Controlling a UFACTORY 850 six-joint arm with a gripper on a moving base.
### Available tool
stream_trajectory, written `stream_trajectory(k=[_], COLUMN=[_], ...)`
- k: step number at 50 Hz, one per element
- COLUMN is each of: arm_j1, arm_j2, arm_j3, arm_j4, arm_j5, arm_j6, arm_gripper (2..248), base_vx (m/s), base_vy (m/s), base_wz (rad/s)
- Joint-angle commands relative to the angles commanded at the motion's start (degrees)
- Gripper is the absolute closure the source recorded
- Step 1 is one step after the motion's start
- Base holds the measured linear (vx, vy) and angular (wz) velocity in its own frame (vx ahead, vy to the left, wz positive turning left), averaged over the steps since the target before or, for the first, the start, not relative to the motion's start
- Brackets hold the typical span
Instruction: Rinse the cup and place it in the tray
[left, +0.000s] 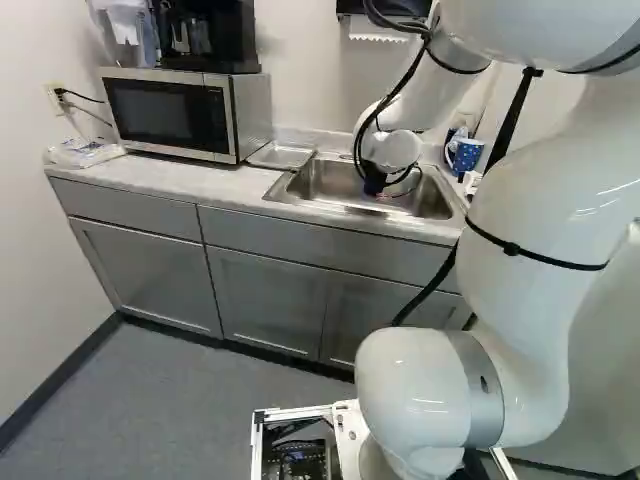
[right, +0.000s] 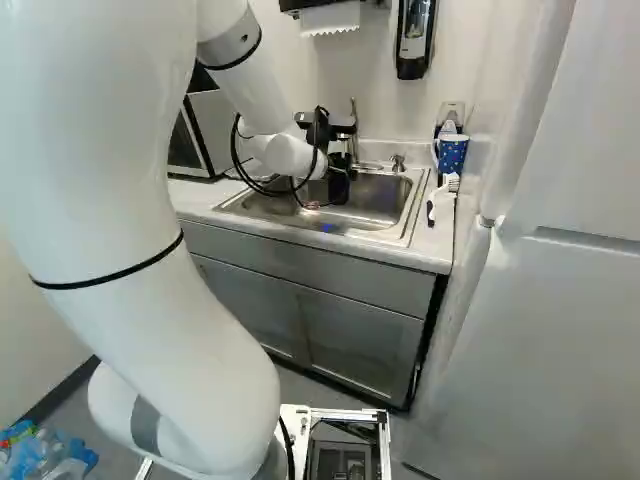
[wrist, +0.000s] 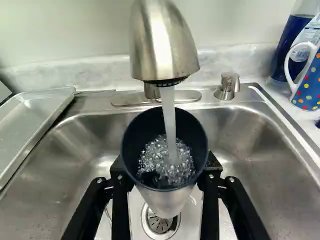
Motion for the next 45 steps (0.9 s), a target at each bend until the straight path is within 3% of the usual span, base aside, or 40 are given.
stream_trajectory(k=[45], arm_j1=[0.0], arm_j2=[0.0], arm_j3=[0.0], arm_j4=[0.0], arm_j5=[0.0], arm_j6=[0.0], arm_gripper=[124], base_vx=[0.0], base_vy=[0.0], base_wz=[0.0])
